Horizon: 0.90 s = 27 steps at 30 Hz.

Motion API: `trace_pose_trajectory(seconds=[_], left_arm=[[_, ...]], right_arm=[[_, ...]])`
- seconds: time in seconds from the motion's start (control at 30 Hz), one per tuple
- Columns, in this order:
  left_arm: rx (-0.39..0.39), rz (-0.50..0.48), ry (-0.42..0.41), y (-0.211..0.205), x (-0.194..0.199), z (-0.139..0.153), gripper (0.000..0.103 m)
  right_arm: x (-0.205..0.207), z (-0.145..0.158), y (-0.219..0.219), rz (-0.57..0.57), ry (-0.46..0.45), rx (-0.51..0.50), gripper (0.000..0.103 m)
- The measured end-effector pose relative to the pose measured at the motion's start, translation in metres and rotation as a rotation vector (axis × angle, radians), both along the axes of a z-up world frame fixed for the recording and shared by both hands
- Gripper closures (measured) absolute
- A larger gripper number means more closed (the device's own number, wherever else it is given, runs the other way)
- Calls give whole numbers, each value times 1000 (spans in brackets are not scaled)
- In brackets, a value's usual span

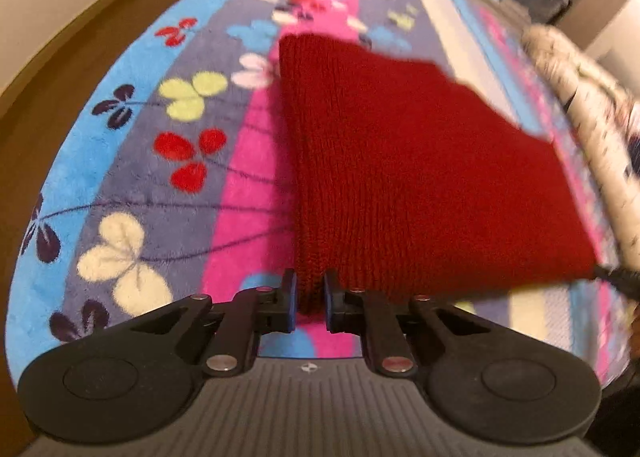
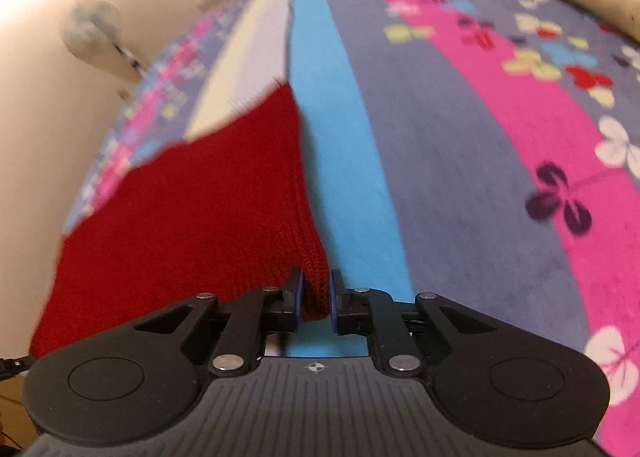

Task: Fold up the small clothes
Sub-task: 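Lay the folded sweater flat with both grippers, smoothing it into a rectangle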

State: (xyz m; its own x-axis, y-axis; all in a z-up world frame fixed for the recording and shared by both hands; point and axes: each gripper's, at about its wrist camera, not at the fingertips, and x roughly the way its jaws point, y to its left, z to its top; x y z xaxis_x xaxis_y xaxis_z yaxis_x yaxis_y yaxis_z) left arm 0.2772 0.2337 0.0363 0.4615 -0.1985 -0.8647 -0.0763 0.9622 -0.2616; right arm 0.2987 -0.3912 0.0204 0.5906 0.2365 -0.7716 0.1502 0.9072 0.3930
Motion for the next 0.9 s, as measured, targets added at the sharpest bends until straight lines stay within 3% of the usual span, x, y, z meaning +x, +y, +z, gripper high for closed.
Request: trace_pose_trajectory(seconds=[0.17, 0.3, 0.43, 0.5, 0.57, 0.73, 0.9], left_arm=[[36, 0, -27, -2, -1, 4, 75], [63, 9, -133, 0, -6, 18, 74], [58, -12, -197, -8, -4, 29, 74], [79, -39, -204, -16, -3, 31, 74], [99, -61, -191, -23, 0, 27, 84], [231, -102, -57, -36, 11, -2, 88], [225, -100, -58, -31, 10, -3, 88]], right_arm=[[1, 5, 11, 19, -25, -77, 82], [-5, 22, 9, -5, -153, -126, 80], [-5, 30, 12, 48, -235, -99, 79], [0, 25, 19, 95, -219, -110, 79], [4, 17, 28, 141, -182, -133, 79], [18, -9, 42, 204, -61, -227, 79], [15, -7, 47, 188, -60, -210, 79]])
